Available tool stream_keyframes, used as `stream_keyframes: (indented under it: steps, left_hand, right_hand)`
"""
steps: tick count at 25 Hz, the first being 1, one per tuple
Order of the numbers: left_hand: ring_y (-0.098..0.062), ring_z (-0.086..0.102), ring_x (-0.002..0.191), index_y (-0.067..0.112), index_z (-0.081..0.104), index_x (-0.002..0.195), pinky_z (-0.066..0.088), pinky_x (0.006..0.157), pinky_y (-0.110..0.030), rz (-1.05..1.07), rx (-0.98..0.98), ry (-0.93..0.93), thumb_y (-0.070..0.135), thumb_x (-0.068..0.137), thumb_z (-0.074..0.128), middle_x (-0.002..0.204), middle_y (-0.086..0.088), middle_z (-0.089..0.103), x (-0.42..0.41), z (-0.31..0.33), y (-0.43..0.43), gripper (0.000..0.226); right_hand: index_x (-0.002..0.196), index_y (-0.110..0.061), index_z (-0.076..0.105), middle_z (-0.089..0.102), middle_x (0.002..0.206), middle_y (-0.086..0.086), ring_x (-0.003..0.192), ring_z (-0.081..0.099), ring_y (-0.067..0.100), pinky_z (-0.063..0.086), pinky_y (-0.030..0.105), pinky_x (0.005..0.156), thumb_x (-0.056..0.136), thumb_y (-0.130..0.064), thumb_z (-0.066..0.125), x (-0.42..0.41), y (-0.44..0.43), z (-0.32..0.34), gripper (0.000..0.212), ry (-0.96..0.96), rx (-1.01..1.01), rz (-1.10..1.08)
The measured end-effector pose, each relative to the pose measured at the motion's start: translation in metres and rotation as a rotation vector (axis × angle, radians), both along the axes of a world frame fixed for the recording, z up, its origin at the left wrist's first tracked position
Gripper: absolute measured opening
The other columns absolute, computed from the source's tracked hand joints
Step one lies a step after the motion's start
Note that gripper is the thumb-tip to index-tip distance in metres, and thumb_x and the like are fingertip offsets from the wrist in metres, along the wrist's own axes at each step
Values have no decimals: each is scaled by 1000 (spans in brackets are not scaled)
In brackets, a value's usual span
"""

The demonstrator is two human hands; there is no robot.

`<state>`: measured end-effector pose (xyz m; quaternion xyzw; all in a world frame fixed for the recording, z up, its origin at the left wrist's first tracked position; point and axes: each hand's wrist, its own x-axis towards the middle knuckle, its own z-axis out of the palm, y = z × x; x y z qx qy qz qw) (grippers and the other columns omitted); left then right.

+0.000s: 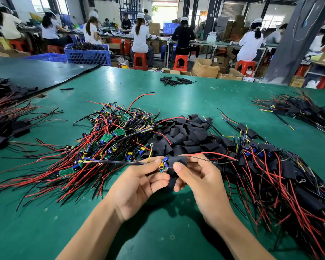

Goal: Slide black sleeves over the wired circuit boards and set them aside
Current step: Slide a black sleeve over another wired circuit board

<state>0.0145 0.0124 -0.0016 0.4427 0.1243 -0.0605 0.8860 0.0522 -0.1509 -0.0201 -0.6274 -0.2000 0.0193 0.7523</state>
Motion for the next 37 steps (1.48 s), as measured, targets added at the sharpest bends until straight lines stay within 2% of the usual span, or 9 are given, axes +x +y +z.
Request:
stream_keyframes:
  steps: [3, 6, 13, 17, 19, 23, 26, 32, 37]
  left_hand:
    - [-15, 69, 60, 10, 80, 88, 58, 57, -23, 18, 20, -3, 14, 76, 69, 73, -11, 70, 0, 0, 0, 16]
    - [-17, 72, 65, 12, 81, 85, 59, 60, -24, 41, 37, -18, 13, 73, 70, 77, -12, 72, 0, 1, -1, 17]
    - [-19, 72, 68, 16, 80, 81, 58, 62, -25, 30, 54, -74, 15, 70, 74, 78, -13, 72, -1, 0, -6, 13]
    - [-19, 69, 67, 6, 70, 99, 57, 60, -24, 67, 91, -115, 18, 72, 75, 79, -14, 67, 0, -2, -5, 30]
    - [-19, 68, 65, 3, 65, 102, 56, 58, -24, 87, 113, -133, 17, 75, 73, 76, -14, 66, 1, -4, -5, 31]
    - [-19, 64, 58, 7, 60, 92, 54, 55, -24, 123, 128, -144, 13, 77, 70, 70, -14, 64, 2, -5, -7, 19]
    - [-19, 63, 56, 8, 59, 90, 54, 54, -24, 138, 140, -125, 14, 75, 71, 69, -13, 64, 3, -5, -6, 20]
    - [-16, 61, 52, 8, 61, 96, 53, 51, -24, 42, 104, -31, 15, 72, 73, 70, -9, 60, 2, -5, -4, 27]
    - [-15, 62, 50, 11, 63, 87, 54, 49, -23, -15, 97, 1, 19, 64, 78, 73, -9, 61, 2, -3, -1, 29]
  right_hand:
    - [90, -19, 73, 71, 79, 6, 52, 58, 19, 50, 23, 55, 86, -18, 72, -2, 4, 0, 4, 54, 48, 19]
    - [93, -18, 74, 69, 73, 4, 56, 59, 19, 50, 22, 58, 91, -19, 69, -2, 5, -2, 5, 65, 46, 39]
    - [92, -25, 73, 64, 67, -2, 62, 60, 15, 47, 24, 57, 96, -39, 54, -3, 9, -1, 25, 53, -110, 15]
    - [80, -29, 69, 64, 64, -3, 59, 60, 13, 46, 23, 55, 101, -45, 45, -4, 11, -2, 36, 52, -161, 35]
    - [82, -30, 68, 66, 66, -4, 58, 60, 13, 46, 22, 55, 100, -49, 46, -4, 12, -3, 34, 68, -185, 41]
    - [110, -35, 66, 67, 86, 5, 61, 61, 14, 46, 29, 62, 90, -48, 56, -3, 11, -9, 26, 54, -229, -9]
    - [122, -39, 63, 71, 86, 4, 62, 59, 13, 47, 21, 64, 82, -34, 70, -3, 6, -6, 40, 36, -187, -1]
    - [95, -23, 76, 71, 81, -6, 55, 57, 12, 47, 16, 59, 84, -5, 77, -1, -1, 2, 21, -46, -121, -16]
    - [94, -25, 74, 73, 78, -2, 55, 58, 13, 47, 15, 57, 82, -16, 78, -1, -1, 2, 16, -32, -121, -4]
